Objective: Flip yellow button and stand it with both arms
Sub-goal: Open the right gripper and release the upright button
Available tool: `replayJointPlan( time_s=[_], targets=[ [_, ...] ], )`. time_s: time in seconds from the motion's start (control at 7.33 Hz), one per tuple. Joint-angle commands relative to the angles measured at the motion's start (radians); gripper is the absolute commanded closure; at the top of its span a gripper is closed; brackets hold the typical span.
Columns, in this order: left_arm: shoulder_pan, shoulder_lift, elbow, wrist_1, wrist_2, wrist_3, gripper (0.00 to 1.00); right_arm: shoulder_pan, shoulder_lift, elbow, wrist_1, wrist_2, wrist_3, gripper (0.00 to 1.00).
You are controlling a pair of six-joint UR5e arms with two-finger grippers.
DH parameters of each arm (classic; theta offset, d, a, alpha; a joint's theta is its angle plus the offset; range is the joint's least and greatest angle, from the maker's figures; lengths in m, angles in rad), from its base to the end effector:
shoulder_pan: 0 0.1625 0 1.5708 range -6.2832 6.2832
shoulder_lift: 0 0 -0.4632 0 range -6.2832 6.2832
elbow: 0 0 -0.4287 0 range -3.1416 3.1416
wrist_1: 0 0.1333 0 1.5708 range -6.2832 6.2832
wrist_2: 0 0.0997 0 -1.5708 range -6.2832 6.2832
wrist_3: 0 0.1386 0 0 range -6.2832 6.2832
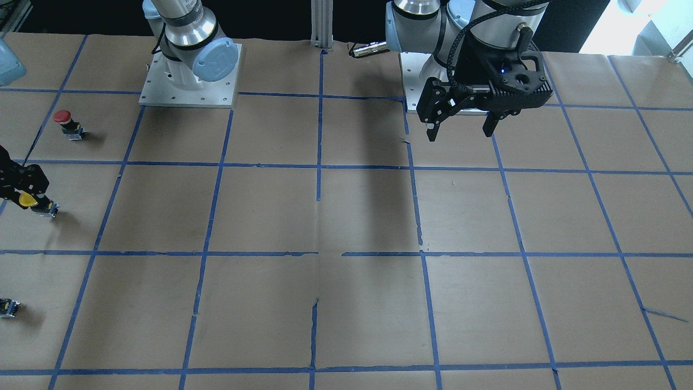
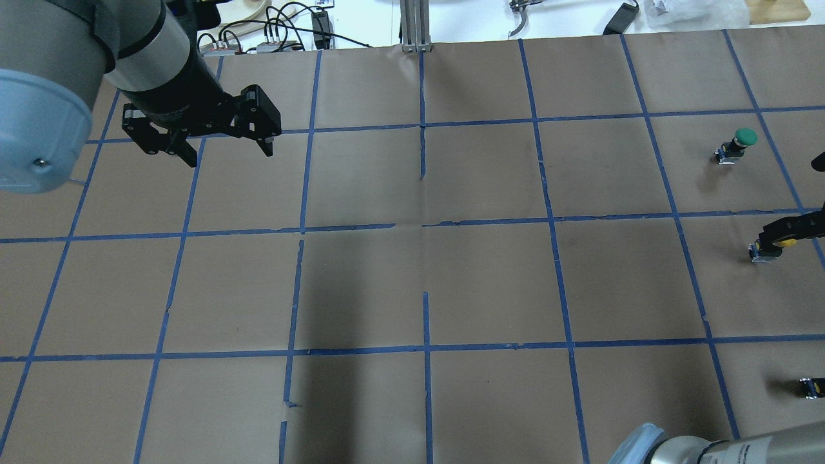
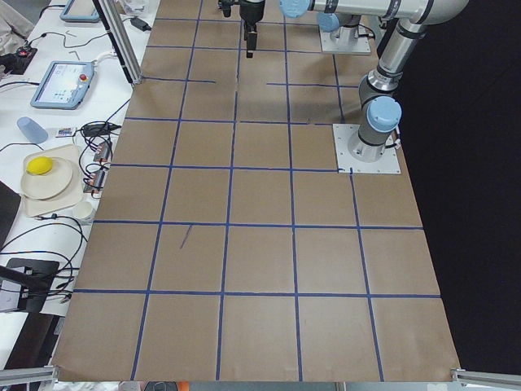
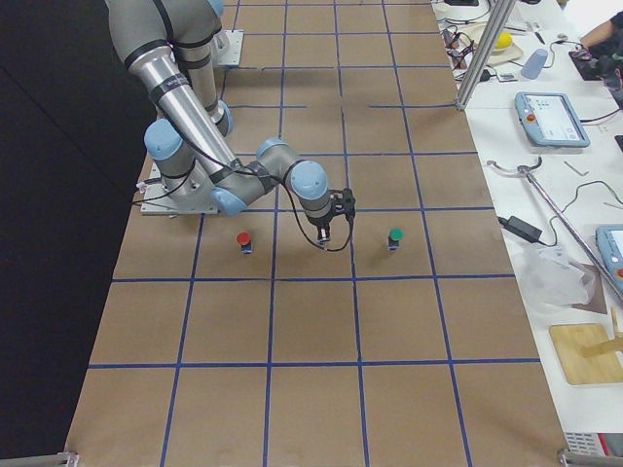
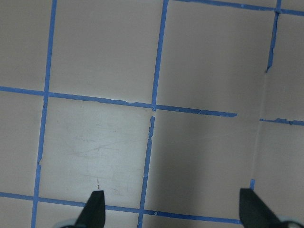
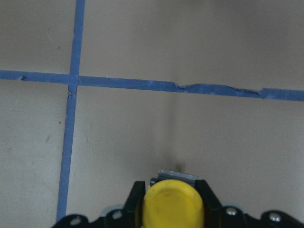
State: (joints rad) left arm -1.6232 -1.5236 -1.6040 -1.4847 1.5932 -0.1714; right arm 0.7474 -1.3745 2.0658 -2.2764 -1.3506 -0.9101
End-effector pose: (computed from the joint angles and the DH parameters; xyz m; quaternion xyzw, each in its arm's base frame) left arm -0.1572 -0.5123 0.5033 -0.0599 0.9969 -0.0510 0.0055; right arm -0.2719 -0.4750 0.2097 -0.0439 0.9930 -0.0883 0.0657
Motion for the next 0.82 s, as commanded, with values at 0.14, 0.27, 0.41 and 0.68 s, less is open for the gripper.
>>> replayJointPlan(
  time_s=[0.14, 0.27, 0.41, 0.68],
  targets=[
    [0.0, 0.0, 0.001, 0.0, -0.001, 0.001, 0.0, 0.0, 0.0, 0.0, -0.002, -0.01, 0.0, 0.45],
    [0.003, 0.003, 0.004, -0.008, 0.002, 0.001, 0.0, 0.0, 0.0, 0.0, -0.002, -0.01, 0.0, 0.44],
    [0.003, 0.01, 0.009, -0.014, 0.002, 0.001, 0.0, 0.0, 0.002, 0.0, -0.002, -0.012, 0.0, 0.35],
    [0.003, 0.022, 0.003, -0.02, 0.002, 0.001, 0.0, 0.0, 0.0, -0.001, 0.011, -0.013, 0.0, 0.02]
  ],
)
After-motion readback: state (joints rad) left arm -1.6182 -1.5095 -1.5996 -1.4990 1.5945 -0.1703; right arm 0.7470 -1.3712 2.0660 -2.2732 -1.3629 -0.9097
